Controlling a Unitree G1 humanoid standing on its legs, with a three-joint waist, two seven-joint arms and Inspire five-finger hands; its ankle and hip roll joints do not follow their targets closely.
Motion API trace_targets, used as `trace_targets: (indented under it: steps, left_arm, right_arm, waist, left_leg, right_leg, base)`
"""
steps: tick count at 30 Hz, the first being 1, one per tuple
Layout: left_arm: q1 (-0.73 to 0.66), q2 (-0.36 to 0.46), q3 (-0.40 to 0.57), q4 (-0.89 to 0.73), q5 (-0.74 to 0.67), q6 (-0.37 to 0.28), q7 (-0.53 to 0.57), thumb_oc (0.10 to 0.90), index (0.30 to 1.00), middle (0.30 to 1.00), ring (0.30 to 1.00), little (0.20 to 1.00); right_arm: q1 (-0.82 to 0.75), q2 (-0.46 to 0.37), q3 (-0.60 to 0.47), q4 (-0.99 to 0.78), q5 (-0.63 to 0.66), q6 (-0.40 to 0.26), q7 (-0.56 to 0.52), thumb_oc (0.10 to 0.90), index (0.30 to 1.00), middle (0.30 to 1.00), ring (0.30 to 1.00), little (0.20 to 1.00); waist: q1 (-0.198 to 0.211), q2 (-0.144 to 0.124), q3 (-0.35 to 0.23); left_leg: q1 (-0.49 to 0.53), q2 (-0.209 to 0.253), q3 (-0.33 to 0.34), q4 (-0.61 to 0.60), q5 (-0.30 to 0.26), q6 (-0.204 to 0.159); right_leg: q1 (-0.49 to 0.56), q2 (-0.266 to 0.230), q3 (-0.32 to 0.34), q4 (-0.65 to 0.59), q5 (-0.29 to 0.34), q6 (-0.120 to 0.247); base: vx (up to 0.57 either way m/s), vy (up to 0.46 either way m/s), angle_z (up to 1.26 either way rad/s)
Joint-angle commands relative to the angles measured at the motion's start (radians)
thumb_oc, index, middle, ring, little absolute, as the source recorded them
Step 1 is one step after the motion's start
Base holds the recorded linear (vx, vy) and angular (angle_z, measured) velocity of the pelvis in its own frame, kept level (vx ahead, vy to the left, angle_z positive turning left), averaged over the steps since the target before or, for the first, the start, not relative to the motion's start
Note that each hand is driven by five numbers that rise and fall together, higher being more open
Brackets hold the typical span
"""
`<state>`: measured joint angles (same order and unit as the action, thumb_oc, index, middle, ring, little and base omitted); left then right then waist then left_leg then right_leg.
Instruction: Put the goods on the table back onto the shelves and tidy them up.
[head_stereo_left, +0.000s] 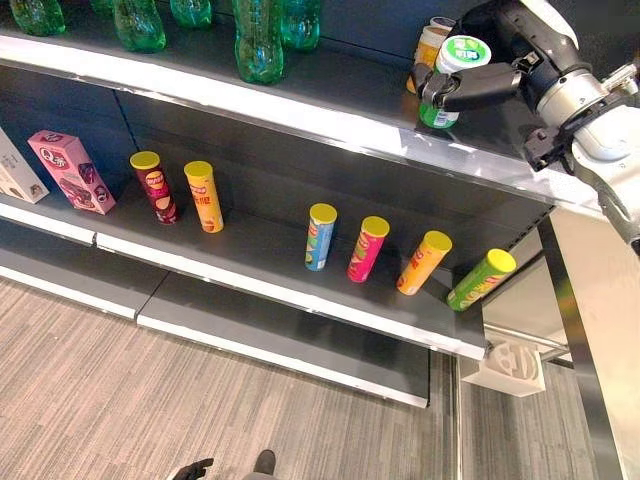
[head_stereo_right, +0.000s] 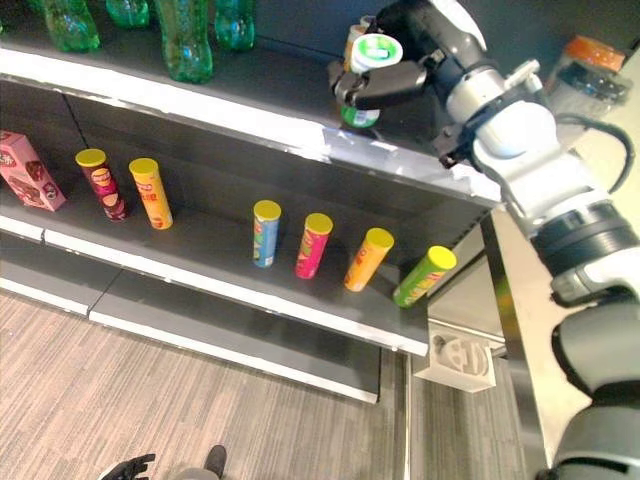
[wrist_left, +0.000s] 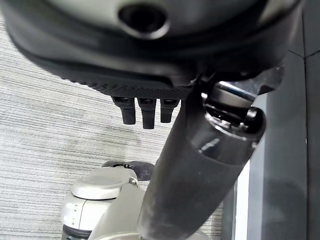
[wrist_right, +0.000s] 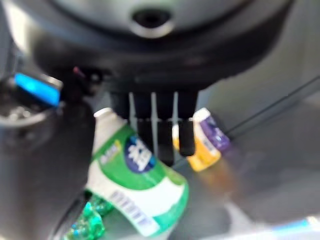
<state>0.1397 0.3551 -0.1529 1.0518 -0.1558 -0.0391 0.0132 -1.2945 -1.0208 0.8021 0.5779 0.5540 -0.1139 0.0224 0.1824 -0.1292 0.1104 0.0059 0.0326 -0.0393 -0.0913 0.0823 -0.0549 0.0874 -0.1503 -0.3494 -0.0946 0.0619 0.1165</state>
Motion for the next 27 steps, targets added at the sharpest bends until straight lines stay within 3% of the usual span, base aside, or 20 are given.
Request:
trace_targets:
  steps: [1, 27]
  left_arm:
    - [-0.049, 0.060, -0.057, 0.012, 0.002, -0.041, 0.014, 0.800, 0.900, 0.900, 0.900, 0.900]
    - [-0.051, 0.057, -0.055, 0.012, -0.030, -0.042, 0.024, 0.800, 0.900, 0.900, 0.900, 0.900]
  right_arm:
    - [-0.178, -0.043, -0.023, 0.042, -0.003, -0.031, -0.047, 0.400, 0.300, 0.300, 0.300, 0.300]
    - [-0.203, 0.027, -0.026, 0.108, 0.014, -0.022, -0.048, 0.400, 0.300, 0.300, 0.300, 0.300]
  waist:
    - [0.031, -0.021, -0.032]
    - [0.038, -0.034, -0.014]
  left_leg:
    - [0.031, 0.002, 0.065, 0.004, -0.100, -0.021]
    - [0.024, -0.007, 0.057, 0.004, -0.103, -0.015]
  right_leg:
    - [0.042, -0.060, 0.002, 0.012, 0.012, 0.094]
    - [0.044, -0.071, -0.019, 0.015, 0.017, 0.096]
  base:
    - [0.01, 0.008, 0.04]
    - [0.00, 0.000, 0.00]
